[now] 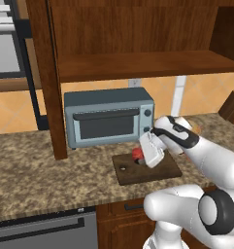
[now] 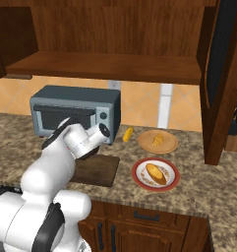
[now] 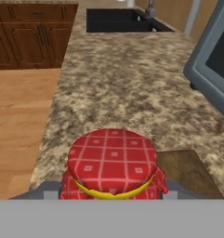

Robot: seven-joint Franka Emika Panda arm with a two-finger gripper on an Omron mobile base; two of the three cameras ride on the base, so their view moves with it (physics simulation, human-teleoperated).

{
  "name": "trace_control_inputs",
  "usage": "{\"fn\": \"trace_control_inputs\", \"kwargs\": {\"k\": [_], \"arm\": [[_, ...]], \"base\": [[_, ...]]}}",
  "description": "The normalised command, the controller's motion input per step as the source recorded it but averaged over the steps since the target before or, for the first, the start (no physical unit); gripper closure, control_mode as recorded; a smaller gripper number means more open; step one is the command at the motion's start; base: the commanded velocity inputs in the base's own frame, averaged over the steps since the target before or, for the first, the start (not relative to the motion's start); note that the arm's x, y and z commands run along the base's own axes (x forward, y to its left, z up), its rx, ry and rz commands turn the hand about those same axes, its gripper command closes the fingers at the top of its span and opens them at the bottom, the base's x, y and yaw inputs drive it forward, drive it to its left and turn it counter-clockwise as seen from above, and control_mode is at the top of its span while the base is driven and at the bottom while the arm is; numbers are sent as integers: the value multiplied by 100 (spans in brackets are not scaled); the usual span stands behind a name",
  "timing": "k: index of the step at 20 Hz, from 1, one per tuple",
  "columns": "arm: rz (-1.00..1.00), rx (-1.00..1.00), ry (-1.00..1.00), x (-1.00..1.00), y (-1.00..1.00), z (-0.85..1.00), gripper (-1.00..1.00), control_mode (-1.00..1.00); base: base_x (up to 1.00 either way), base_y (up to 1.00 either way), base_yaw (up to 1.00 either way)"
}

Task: From the different types of pastries on the counter, select a croissant and place it on the cutting board. Then retrieve a jar of jam from the cabinet and place it alongside the croissant on the cutting board.

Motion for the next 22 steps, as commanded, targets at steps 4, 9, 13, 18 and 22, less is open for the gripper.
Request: {"fn": "trace_control_inputs", "kwargs": {"k": [4, 9, 13, 18, 22], "arm": [[0, 0, 0, 0, 24, -27, 100, -100], [0, 0, -4, 30, 5, -44, 100, -100], [0, 0, -6, 70, -1, -40, 100, -100], [2, 0, -3, 44, -1, -51, 100, -100], [7, 0, -3, 11, 0, -60, -100, -100]], "base": [[0, 0, 0], [0, 0, 0], [0, 0, 0], [0, 0, 0], [0, 0, 0]]}}
